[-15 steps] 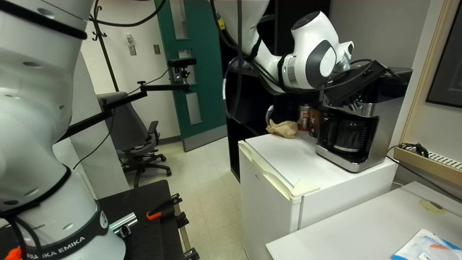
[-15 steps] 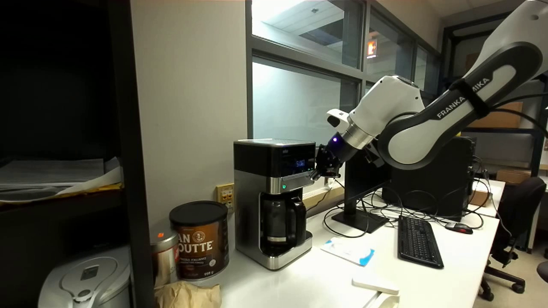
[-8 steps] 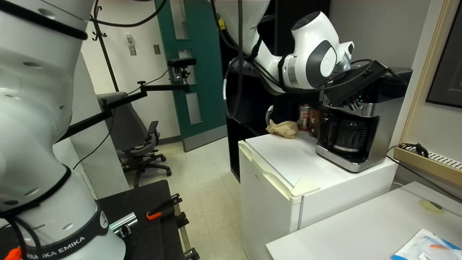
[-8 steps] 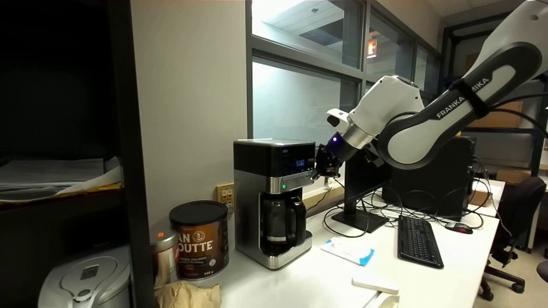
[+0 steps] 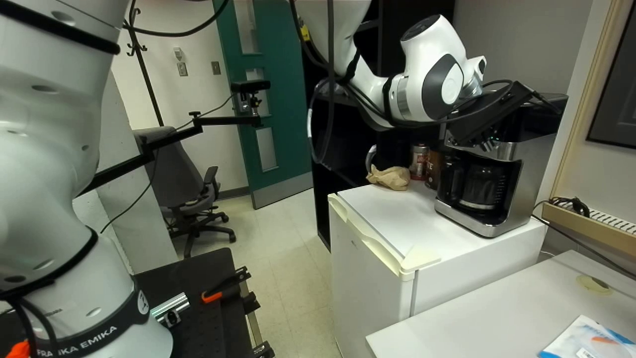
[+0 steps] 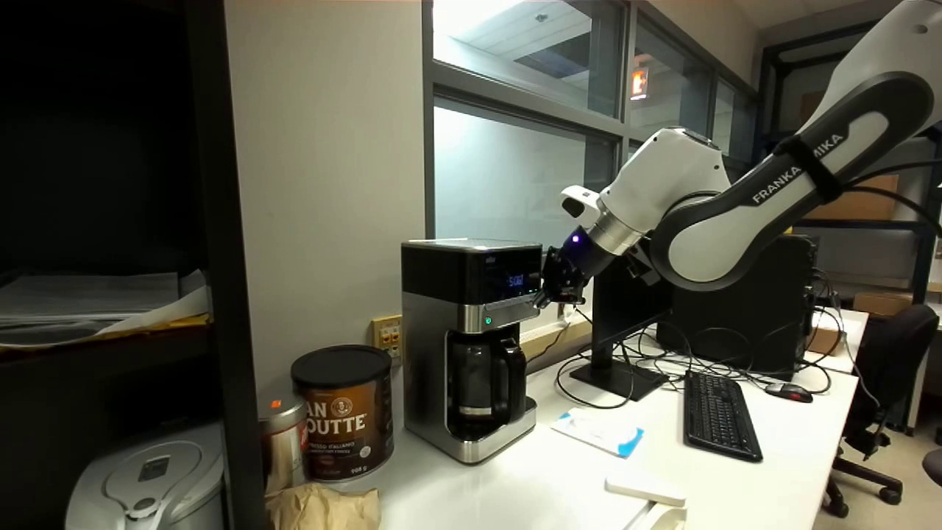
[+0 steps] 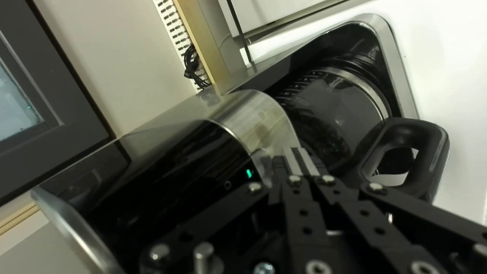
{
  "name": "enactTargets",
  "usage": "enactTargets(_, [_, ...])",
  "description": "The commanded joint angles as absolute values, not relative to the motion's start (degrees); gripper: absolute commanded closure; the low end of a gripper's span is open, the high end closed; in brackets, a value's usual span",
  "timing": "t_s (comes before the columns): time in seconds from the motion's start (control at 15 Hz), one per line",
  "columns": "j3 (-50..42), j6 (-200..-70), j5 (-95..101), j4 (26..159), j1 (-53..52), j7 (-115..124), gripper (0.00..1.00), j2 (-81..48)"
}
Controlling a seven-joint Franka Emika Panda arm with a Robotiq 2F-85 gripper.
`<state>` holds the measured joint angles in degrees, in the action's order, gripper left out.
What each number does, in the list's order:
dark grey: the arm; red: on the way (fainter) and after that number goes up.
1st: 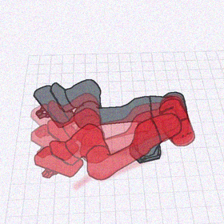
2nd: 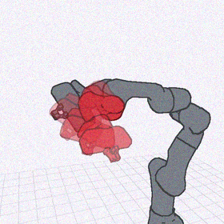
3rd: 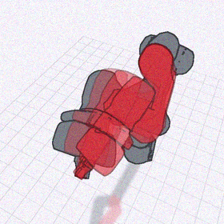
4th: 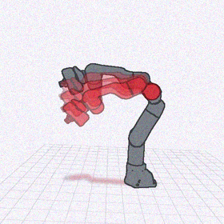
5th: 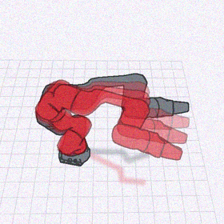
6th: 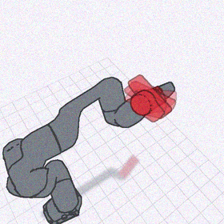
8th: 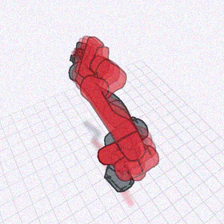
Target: Press two buttons on the coffee maker
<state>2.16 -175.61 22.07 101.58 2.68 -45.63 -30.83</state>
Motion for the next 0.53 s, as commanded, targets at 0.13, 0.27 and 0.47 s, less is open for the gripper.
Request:
enactTargets(0.13, [2.5,-177.9,23.6,101.6,3.1,-45.9,1.0,-29.9])
enactTargets(0.27, [2.7,-178.2,23.7,102.1,3.4,-46.1,1.0,-29.4])
enactTargets(0.47, [2.8,-178.9,24.0,102.9,3.5,-46.1,1.0,-28.6])
